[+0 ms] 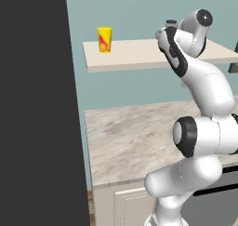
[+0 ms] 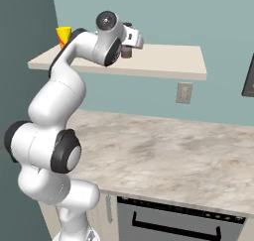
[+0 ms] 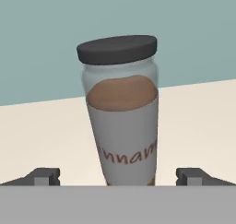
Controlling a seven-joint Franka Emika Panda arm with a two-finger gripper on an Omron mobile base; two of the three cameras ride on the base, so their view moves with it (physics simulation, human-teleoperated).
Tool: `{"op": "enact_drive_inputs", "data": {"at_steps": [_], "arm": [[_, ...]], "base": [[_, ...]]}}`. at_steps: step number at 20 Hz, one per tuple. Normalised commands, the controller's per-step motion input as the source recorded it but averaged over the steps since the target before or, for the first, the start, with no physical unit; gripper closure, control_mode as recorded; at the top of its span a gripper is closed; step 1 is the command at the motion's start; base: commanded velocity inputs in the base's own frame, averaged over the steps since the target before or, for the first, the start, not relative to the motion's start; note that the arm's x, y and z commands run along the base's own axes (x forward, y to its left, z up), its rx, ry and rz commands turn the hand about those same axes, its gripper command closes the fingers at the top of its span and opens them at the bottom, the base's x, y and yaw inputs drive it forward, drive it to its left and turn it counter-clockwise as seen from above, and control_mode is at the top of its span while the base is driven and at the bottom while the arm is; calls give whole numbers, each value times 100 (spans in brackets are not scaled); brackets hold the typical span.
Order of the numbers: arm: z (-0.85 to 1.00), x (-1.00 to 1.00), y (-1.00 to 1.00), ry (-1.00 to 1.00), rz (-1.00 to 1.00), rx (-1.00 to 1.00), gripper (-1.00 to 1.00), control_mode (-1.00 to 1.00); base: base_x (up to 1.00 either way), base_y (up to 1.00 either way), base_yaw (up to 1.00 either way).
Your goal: Take the cinnamon bottle from the cabinet and place it on the dining table, next to the plate with the cupcake. Then take the chocolate from the dining counter and place it on the cupcake plate.
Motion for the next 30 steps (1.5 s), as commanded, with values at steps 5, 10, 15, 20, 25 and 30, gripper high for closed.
{"op": "enact_drive_inputs", "data": {"at_steps": [5,10,15,20,25,30], "arm": [[0,17,-8,0,0,0,-100,-100],[0,9,-4,0,0,0,-100,-100],[0,3,0,-2,0,0,-100,-100],[-2,15,0,0,0,0,-100,-100],[-3,20,0,0,0,0,-100,-100],[-2,5,-1,0,0,0,100,-100]], "base": [[0,0,0],[0,0,0],[0,0,0],[0,0,0],[0,0,0],[0,0,0]]}}
